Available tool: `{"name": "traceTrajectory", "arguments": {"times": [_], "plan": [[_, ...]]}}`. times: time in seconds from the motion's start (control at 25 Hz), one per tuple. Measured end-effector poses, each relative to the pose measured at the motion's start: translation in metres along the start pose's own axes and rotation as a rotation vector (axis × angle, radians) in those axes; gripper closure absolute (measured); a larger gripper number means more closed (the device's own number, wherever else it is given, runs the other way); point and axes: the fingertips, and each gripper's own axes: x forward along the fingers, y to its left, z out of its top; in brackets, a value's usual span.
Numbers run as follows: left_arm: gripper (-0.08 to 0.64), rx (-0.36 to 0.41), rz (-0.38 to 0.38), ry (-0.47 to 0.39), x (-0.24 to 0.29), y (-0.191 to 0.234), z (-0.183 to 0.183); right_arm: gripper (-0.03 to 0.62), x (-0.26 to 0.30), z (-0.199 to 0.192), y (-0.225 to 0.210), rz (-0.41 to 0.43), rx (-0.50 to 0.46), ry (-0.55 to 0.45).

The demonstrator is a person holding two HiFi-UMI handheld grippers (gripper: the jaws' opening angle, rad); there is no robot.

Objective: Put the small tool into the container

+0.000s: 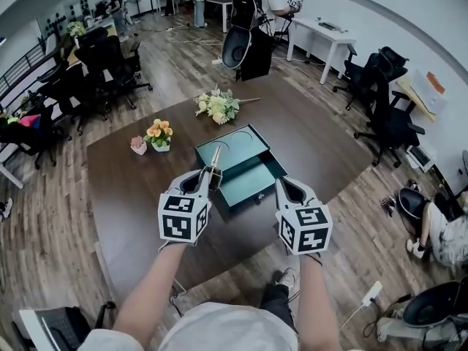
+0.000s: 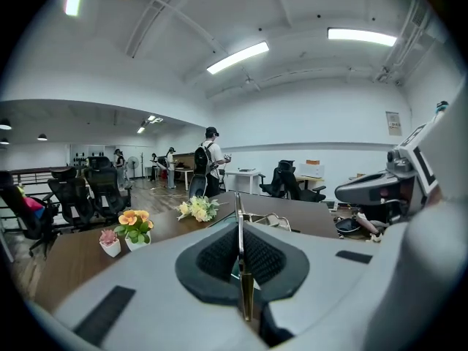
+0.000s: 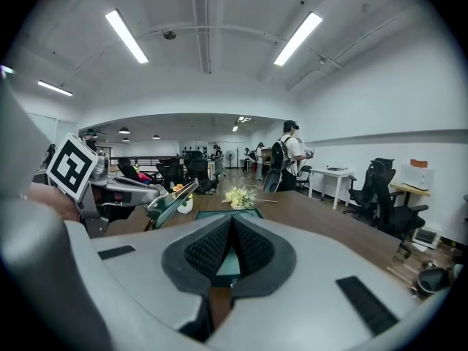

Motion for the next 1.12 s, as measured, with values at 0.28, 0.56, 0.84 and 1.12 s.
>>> {"name": "traceTrajectory", "arguments": {"times": [0.28, 0.56, 0.84, 1.12], "plan": [[0.563, -0.042, 0.126, 0.01, 0.016, -0.001, 0.006, 0.588, 0.035, 0.012, -0.031, 0.132, -0.023, 0.001], [0.563, -0.083, 0.278, 0.017, 0.023, -0.01, 0.014, 0.588, 0.064, 0.026, -0.054, 0.291, -0.063, 0.001], [0.564, -0.111, 0.408, 0.028, 0.024, -0.023, 0.02, 0.588, 0.081, 0.041, -0.063, 0.439, -0.099, -0.013], [0.564, -0.136, 0.508, 0.03, 0.021, -0.029, 0.025, 0.588, 0.095, 0.052, -0.062, 0.549, -0.14, -0.021]]}}
